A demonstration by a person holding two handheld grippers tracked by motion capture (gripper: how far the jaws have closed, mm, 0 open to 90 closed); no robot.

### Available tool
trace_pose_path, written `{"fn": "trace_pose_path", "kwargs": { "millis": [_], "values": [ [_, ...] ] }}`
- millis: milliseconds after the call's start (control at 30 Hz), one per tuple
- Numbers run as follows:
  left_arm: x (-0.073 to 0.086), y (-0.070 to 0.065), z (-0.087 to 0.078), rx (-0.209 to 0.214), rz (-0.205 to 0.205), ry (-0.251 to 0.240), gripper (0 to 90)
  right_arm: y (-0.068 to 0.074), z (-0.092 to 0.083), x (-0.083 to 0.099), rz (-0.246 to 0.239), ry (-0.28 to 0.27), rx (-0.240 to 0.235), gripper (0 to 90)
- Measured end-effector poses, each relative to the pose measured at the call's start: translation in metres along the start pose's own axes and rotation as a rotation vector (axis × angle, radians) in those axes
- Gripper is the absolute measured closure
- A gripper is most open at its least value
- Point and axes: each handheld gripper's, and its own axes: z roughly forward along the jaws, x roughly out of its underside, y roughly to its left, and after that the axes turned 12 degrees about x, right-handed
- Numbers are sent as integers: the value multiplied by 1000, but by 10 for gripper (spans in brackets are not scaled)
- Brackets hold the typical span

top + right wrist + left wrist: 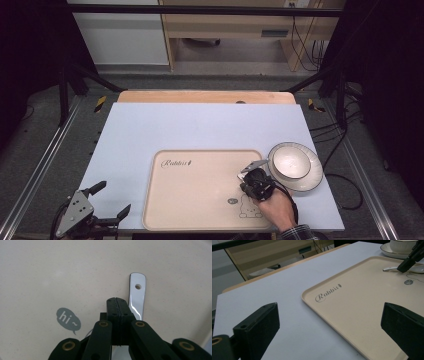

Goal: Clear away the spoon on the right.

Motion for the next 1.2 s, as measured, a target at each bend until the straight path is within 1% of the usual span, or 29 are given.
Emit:
{"fn": "trace_pose_path", "kwargs": {
  "millis": [67, 100, 133, 233, 300, 367, 467, 533, 567, 600, 633, 767, 800, 833, 900, 933, 1000, 1067, 1200],
  "values": [
    [0, 0, 0, 0, 0, 0, 15, -2, 2, 1, -4, 2, 10, 900],
    [0, 0, 0, 1, 0, 0, 15, -1, 2, 0, 21, 8, 13, 900],
    [0, 0, 0, 1, 1, 1, 15, -3, 3, 1, 3, 7, 15, 900],
    [0, 0, 0, 1, 2, 1, 15, -4, 3, 1, 18, 8, 19, 900],
    [0, 0, 0, 1, 2, 1, 15, -6, 3, 2, 11, 4, 23, 900],
    [0, 0, 0, 1, 2, 2, 16, -7, 3, 2, 24, 6, 22, 900],
    [0, 0, 0, 1, 3, 2, 16, -10, 4, 3, 26, 4, 32, 900],
    [0, 0, 0, 1, 3, 3, 16, -11, 4, 3, 42, 8, 34, 900],
    [0, 0, 0, 1, 3, 2, 16, -12, 4, 3, 35, 5, 33, 900],
    [0, 0, 0, 1, 3, 2, 16, -12, 4, 3, 45, 7, 35, 900],
    [0, 0, 0, 2, 3, 3, 16, -13, 4, 4, 35, 5, 38, 900],
    [0, 0, 0, 2, 3, 3, 16, -16, 4, 4, 40, 0, 48, 900],
    [0, 0, 0, 2, 3, 3, 16, -16, 4, 4, 40, 0, 48, 900],
    [0, 0, 0, 3, 4, 4, 16, -15, 4, 4, 67, 8, 41, 900],
    [0, 0, 0, 3, 5, 4, 16, -16, 4, 4, 59, 6, 41, 900],
    [0, 0, 0, 3, 5, 4, 16, -14, 4, 3, 78, 4, 42, 900],
    [0, 0, 0, 3, 5, 4, 16, -15, 4, 4, 58, 3, 40, 899],
    [0, 0, 0, 2, 4, 4, 16, -16, 4, 4, 44, -9, 35, 887],
    [0, 0, 0, 2, 4, 3, 16, -16, 1, 4, 73, -15, 34, 849]
  ]
}}
